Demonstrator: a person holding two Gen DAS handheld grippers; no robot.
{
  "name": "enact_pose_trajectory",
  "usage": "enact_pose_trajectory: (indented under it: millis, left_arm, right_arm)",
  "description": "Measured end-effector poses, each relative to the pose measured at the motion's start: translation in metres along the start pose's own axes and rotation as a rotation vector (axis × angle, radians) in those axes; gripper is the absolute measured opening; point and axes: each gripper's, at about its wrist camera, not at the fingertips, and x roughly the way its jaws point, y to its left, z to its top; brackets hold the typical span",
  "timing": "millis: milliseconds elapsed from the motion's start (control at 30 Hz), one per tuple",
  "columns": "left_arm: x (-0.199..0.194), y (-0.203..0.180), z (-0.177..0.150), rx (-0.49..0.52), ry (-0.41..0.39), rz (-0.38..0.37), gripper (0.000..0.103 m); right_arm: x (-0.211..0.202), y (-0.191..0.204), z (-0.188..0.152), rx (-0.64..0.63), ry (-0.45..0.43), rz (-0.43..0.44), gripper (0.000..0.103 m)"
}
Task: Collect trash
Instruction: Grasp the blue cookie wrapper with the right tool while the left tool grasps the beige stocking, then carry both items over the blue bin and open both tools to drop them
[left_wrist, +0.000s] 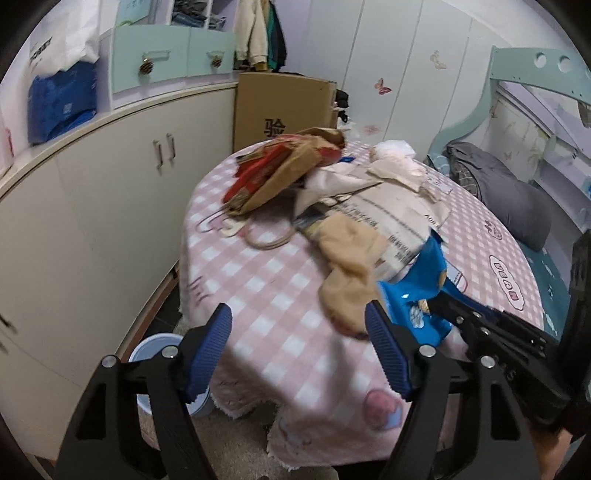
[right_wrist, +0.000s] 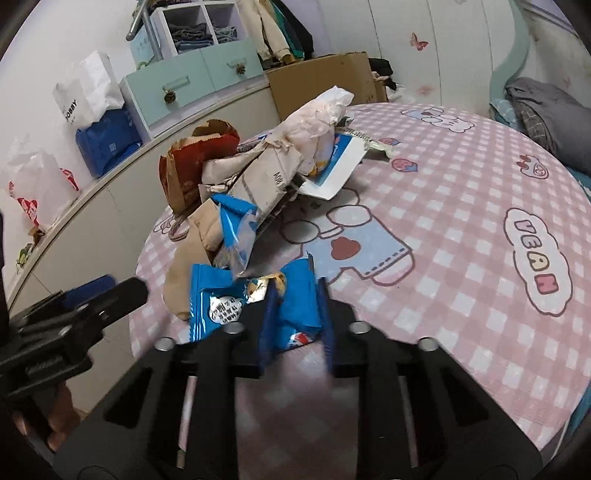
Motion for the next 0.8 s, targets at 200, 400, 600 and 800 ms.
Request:
enact_pose_trajectory:
  millis: [200,400,600,800]
  left_arm:
    - [0.022,-0.016,0.009,0.011,0.006,-0.021,0.07]
    - [0.033,-0.02,0.008,0.019,0.038,-0.012,0.031]
    - [0.019,-0.013,0.0,0.01,0.014,-0.076,0.004]
    - [-0.023,0.014,-0.013,-0.022,-0.103,-0.112,0.003]
  right_arm:
    - [-0.016,-0.022,-0.002,0.051,-0.064,-0.028,0.014]
    - [-0.025,-0.03,0.001,0.061,-0.105,-0.051,0.013]
    - [-0.038,-0.018,0.002,0.047,-0.143,-0.034,0.009]
    - [-0.053,0.024,0.007,-0.023,-0.17,0.018,0.009]
